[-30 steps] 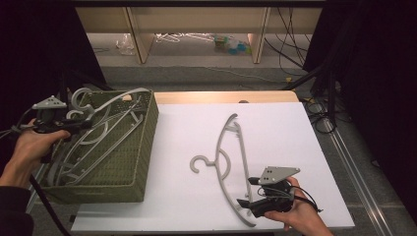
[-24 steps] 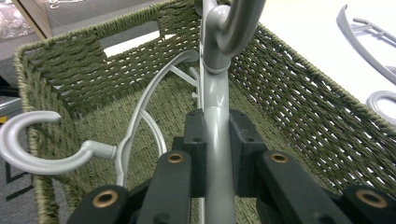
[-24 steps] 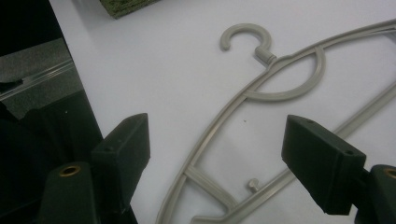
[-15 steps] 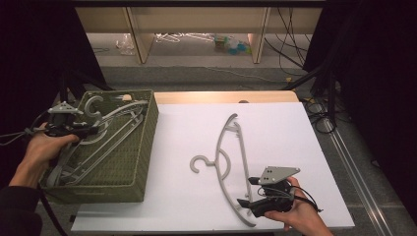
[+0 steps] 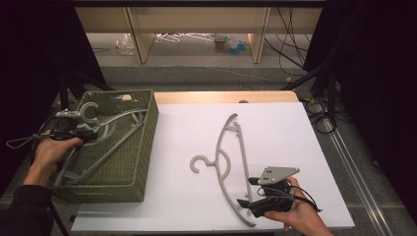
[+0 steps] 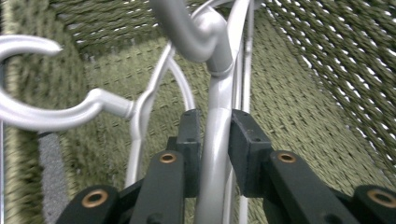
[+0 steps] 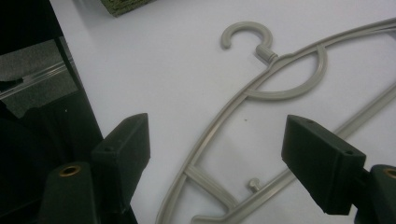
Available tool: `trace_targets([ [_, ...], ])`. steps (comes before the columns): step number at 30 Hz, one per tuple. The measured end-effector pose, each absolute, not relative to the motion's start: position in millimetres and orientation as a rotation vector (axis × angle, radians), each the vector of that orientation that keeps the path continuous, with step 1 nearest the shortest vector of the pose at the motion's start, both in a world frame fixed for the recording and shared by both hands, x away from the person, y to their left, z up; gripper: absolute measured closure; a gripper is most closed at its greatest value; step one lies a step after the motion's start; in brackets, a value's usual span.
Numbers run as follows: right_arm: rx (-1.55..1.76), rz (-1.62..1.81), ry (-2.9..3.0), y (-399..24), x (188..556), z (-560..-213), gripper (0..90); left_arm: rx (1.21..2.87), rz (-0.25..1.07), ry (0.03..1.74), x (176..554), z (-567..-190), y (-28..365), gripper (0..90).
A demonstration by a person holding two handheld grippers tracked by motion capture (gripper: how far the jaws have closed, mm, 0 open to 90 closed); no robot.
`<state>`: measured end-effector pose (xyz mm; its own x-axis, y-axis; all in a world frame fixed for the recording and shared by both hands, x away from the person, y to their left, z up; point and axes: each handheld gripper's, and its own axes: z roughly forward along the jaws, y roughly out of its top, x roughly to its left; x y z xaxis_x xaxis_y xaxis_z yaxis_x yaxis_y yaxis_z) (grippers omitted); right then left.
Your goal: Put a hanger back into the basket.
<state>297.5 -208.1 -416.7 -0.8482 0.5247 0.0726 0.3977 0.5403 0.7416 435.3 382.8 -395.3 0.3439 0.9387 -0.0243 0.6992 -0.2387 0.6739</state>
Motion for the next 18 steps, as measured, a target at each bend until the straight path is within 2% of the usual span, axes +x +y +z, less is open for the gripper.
trace_targets([
  [1, 0.793, 1.202, 2.614, -207.9, 297.6, -416.6, 24.6, 2.012, 0.533, 1.44, 435.2, -395.3, 384.0, 69.8],
  [3, 0.795, 1.203, 2.613, -208.0, 297.6, -416.7, 24.5, 2.015, 0.538, 1.449, 434.7, -394.1, 385.2, 68.6],
  [6, 0.802, 1.197, 2.612, -208.5, 297.9, -417.2, 24.2, 1.985, 0.586, 1.484, 432.0, -388.8, 386.8, 55.9],
  [9, 0.801, 1.199, 2.61, -208.6, 298.1, -417.8, 24.2, 1.974, 0.596, 1.476, 428.0, -383.6, 386.0, 50.0],
  [11, 0.804, 1.202, 2.608, -208.5, 298.2, -417.5, 24.0, 1.965, 0.617, 1.469, 425.1, -379.8, 383.4, 42.0],
  [18, 0.813, 1.197, 2.598, -208.5, 298.7, -419.0, 23.2, 1.925, 0.636, 1.352, 404.3, -355.0, 364.2, 33.0],
])
